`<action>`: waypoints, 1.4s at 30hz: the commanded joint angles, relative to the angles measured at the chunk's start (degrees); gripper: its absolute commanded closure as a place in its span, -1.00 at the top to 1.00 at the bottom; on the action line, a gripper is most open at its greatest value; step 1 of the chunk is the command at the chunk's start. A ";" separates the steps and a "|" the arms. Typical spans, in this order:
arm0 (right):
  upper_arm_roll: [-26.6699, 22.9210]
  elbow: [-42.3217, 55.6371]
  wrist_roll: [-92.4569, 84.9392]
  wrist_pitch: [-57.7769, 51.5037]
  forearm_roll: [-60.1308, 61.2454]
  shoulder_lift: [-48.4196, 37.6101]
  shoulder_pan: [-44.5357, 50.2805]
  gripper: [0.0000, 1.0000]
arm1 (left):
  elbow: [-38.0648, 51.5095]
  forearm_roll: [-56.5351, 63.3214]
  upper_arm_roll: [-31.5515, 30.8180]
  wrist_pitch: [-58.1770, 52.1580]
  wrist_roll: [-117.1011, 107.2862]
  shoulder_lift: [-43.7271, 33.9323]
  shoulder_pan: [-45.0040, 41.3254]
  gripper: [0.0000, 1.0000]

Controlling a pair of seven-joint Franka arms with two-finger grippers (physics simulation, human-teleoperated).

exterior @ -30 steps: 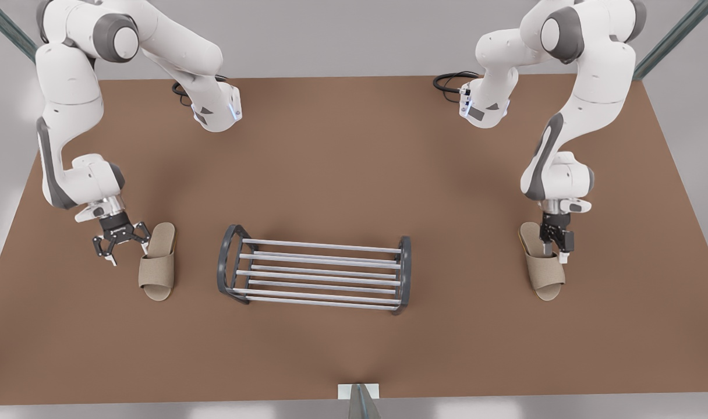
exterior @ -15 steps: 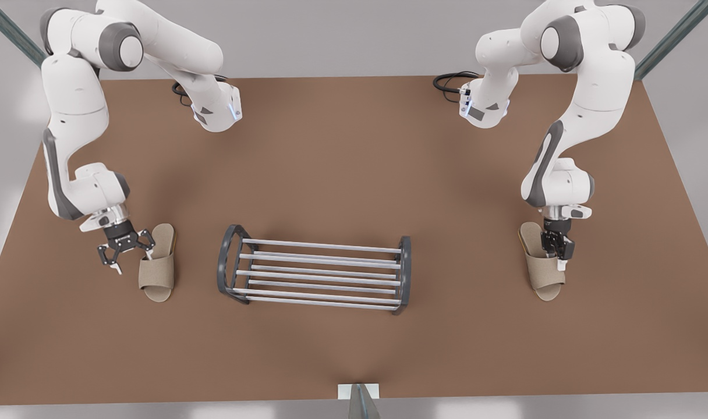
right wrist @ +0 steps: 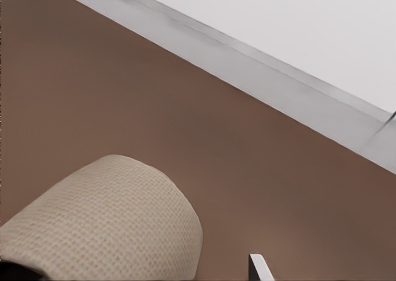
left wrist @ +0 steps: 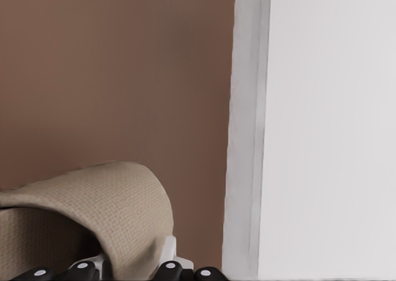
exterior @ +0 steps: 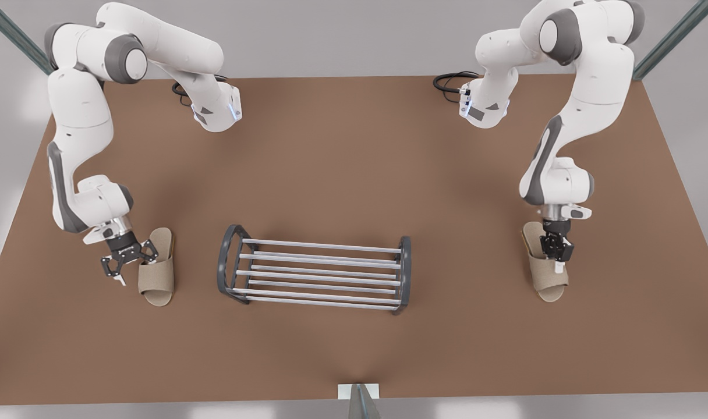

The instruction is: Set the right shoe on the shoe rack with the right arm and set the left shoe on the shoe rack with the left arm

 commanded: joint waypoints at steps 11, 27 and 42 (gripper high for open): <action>0.07 0.34 4.02 4.35 -0.66 -3.53 1.91 -0.53 | 12.06 -30.17 -3.63 27.66 5.02 -8.37 -2.21 -0.57; 0.86 -0.11 14.39 37.38 -13.41 -37.64 36.18 -0.57 | 29.30 -30.52 -24.82 51.58 0.97 -12.77 -3.09 -0.57; -2.21 16.51 42.69 56.90 -3.83 -15.05 60.97 -0.57 | 30.09 -30.17 -25.52 52.38 -1.84 -12.77 -2.56 -0.57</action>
